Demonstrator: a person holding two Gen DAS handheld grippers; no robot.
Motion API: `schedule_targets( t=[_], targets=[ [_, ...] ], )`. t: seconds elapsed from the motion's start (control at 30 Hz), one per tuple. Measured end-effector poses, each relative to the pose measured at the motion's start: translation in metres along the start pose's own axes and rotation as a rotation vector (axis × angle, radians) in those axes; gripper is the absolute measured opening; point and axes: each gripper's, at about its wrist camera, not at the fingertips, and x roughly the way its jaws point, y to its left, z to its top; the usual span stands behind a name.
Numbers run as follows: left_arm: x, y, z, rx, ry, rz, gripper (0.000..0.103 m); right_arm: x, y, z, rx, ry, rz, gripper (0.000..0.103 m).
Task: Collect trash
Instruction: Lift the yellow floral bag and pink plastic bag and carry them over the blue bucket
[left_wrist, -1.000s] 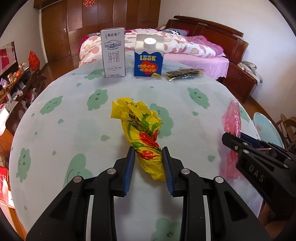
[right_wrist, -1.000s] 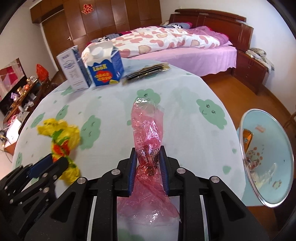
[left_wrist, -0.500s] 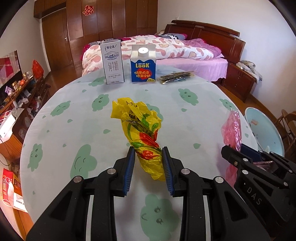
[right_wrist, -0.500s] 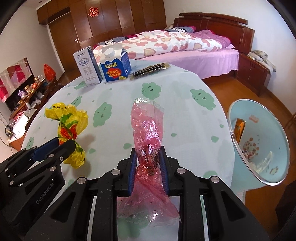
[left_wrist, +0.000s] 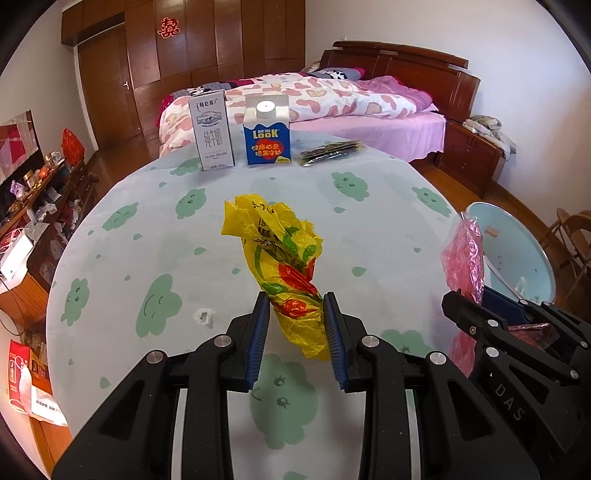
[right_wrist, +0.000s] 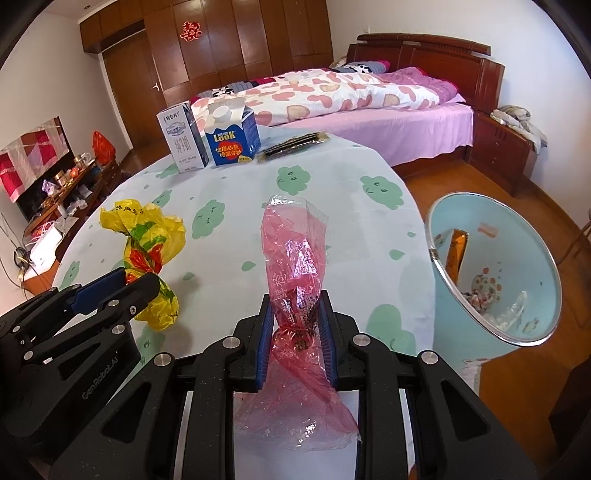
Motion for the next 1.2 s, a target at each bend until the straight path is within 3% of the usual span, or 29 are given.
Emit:
schedule_targets(
  t=[0.77,1.2],
  targets=[
    [-0.026,-0.038,-0.005,0.058,-0.017,-0.075,0.03,-0.038,-0.036,-0.009,-0.023,-0.033,-0.049,0.025],
    [-0.033,-0.073,0.012,0.105,-0.056,-0.136,0.03,-0.062,-0.087,-0.007,0.072,-0.084,-0.106,0.025]
  ],
)
